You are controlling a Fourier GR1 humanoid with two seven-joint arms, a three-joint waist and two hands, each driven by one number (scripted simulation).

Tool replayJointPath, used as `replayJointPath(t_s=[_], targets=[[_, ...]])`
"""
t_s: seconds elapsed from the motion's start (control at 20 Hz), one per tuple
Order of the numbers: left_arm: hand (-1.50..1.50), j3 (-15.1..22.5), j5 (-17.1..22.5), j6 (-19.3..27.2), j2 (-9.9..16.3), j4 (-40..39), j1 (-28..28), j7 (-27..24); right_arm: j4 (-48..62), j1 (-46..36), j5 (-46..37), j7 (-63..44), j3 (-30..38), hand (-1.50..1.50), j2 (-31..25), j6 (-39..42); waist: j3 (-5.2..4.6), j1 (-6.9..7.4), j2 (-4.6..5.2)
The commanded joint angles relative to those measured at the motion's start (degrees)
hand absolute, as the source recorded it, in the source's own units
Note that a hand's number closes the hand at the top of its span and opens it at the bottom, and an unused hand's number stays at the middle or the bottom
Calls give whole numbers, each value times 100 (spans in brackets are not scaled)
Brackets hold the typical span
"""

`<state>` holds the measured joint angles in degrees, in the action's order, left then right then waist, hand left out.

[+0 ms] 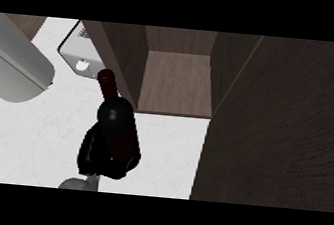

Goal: Pick up the wine, place it into the cabinet and close the cabinet

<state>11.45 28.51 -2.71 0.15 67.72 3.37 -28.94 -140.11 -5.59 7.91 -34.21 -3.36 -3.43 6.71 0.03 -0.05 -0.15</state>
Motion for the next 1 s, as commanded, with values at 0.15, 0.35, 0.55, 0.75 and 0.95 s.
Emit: replayJointPath(t_s=[0.15,0.35,0.55,0.75,0.95], targets=[[150,1140,568,1378,-15,821,-77,353,-305,627,-110,429,-436,-150,271,151,-1,-18,6],[150,1532,1017,1865,-15,503,233,86,-76,389,379,395,138,-150,-16,312,-2,-25,13],[150,956,1098,1419,-15,-156,572,84,-145,-126,459,-248,192,-150,-40,29,-4,-13,15],[150,1714,1761,2028,-15,-772,1026,-610,-239,225,282,-43,-65,-150,69,149,-5,-51,17],[150,1810,2096,1872,-15,-1263,1326,-908,-16,-336,739,-361,449,-150,-176,105,-6,-42,20]])
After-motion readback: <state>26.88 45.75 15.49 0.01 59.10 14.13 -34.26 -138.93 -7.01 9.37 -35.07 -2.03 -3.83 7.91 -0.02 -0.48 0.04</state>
